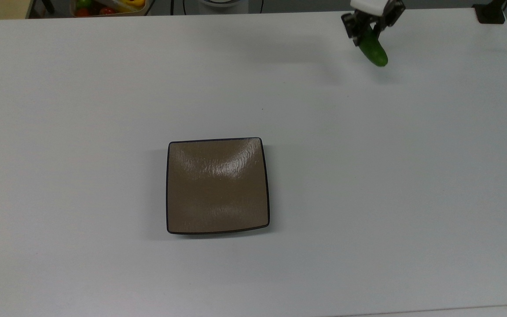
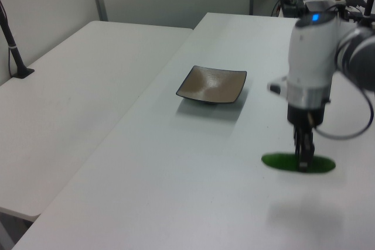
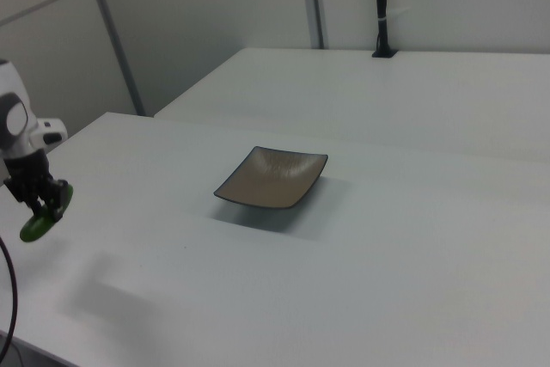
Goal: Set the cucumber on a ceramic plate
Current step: 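Lift the cucumber and carry it toward the brown plate, then lower the cucumber onto the plate and open the gripper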
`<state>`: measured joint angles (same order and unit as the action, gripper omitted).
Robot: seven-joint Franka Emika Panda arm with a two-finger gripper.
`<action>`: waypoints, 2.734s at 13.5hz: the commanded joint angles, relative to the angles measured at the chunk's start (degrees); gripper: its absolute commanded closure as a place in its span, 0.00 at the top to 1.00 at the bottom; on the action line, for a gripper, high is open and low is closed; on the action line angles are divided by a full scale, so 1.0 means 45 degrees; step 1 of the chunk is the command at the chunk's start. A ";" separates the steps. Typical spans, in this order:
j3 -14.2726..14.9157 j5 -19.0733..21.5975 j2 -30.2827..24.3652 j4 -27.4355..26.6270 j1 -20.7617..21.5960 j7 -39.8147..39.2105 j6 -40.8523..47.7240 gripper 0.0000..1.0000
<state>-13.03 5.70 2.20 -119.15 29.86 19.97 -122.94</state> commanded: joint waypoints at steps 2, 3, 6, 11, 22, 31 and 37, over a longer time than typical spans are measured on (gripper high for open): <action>0.0861 -0.0038 -0.1270 0.1103 -0.0405 -0.0255 0.2412 0.03; 0.1194 0.0002 -0.1290 0.1513 -0.0406 -0.0373 0.2882 0.03; 0.2209 0.0041 -0.1271 0.2550 -0.0522 -0.0919 0.3726 0.04; 0.3695 0.0100 -0.1135 0.3332 -0.0776 -0.2558 0.3591 0.05; 0.4283 0.0237 0.2046 0.5071 -0.2884 -0.6234 0.0332 0.05; 0.4283 0.0178 0.5581 0.6573 -0.3511 -0.6078 -0.4025 0.07; 0.4283 0.0178 0.6170 0.6713 -0.3589 -0.6097 -0.4632 0.33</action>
<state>6.20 5.89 28.81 -90.15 13.98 -6.63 -142.48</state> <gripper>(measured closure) 0.551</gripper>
